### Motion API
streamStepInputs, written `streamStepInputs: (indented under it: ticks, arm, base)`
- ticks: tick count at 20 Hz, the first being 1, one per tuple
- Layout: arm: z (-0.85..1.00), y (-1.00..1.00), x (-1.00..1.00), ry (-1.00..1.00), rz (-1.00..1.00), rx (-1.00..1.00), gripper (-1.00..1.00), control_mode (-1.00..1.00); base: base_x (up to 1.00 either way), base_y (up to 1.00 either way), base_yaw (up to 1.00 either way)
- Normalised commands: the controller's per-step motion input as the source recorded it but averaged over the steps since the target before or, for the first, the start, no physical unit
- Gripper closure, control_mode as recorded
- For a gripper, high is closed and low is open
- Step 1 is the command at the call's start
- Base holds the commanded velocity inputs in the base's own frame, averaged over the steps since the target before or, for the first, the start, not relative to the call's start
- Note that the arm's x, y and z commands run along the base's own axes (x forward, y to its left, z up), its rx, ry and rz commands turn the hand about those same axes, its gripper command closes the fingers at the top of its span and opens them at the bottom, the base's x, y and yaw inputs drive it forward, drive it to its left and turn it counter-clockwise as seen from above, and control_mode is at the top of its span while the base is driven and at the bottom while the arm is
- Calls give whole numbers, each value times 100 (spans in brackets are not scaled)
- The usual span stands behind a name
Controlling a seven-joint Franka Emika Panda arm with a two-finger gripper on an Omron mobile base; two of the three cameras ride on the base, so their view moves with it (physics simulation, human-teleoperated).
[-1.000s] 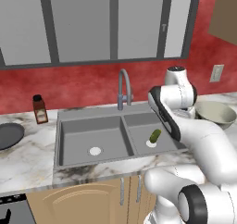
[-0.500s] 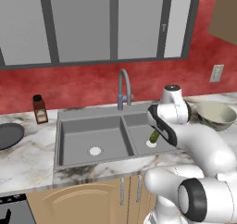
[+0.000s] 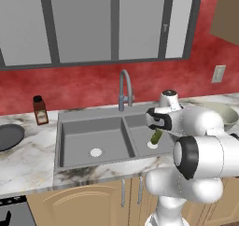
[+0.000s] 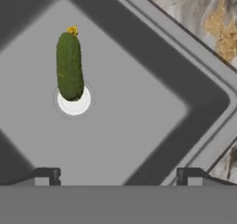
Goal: Pick the cucumber from the sink and place it in the bowl. Then pick the bowl and place it in the microwave. Then close the microwave door and press the start button.
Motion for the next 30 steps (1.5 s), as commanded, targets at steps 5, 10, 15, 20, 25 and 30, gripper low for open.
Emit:
streamStepInputs:
  ticks: [5, 10, 15, 20, 25, 30]
  arm:
    - [-46, -2, 64, 12, 0, 0, -100, -100]
    - [-47, -9, 39, 7, 0, 0, -100, -100]
    - [-48, -23, 22, 2, 0, 2, -100, -100]
    - [-42, -9, 44, 0, 0, 1, -100, -100]
    - [-34, -6, 47, 0, 0, 2, -100, -100]
    - [-39, -11, 46, 0, 0, 3, -100, -100]
  base:
    - [0, 0, 0]
    - [0, 0, 0]
    - [0, 0, 0]
    - [0, 0, 0]
    - [0, 0, 0]
    - [0, 0, 0]
